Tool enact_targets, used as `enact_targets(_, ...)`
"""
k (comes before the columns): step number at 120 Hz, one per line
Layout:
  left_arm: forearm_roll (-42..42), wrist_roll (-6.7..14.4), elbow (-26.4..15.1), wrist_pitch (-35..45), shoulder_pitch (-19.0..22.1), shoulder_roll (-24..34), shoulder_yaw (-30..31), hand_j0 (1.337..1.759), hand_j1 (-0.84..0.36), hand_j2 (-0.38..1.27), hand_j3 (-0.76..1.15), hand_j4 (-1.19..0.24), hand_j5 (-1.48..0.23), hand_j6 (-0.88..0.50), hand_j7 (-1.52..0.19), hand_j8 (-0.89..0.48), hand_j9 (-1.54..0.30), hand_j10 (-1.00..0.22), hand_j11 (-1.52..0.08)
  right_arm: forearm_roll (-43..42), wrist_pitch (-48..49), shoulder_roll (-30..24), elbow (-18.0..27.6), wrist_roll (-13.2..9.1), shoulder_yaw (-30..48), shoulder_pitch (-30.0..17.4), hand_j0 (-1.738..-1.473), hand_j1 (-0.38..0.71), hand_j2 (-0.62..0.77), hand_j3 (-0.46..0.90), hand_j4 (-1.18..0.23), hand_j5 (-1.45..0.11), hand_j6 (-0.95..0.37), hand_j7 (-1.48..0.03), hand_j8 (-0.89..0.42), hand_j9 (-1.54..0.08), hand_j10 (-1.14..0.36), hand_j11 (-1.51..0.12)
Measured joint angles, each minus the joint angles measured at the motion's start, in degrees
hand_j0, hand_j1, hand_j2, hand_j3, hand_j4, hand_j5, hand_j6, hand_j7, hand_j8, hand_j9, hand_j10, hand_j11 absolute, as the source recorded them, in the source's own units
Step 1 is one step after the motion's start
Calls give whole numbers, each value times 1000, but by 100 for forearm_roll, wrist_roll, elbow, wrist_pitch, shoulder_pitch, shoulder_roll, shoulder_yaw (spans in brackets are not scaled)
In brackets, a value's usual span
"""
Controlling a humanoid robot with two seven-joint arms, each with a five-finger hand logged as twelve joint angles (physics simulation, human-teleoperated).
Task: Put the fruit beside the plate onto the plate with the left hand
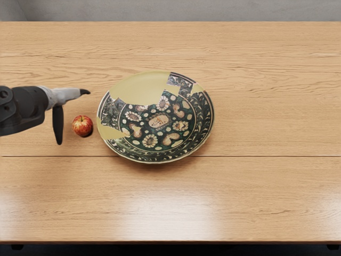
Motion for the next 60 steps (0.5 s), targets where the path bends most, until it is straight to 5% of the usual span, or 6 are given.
enact_targets(60, -438, 0, 58, 355, 8, -76, 82, 1658, 328, 6, 0, -25, -26, -26, -26, -26, -26, -24, -25, 0, 0, 0, -6, 0, -4, 0, -1658, -333, -3, 0, -13, -17, -13, -17, -13, -17, -13, -17)
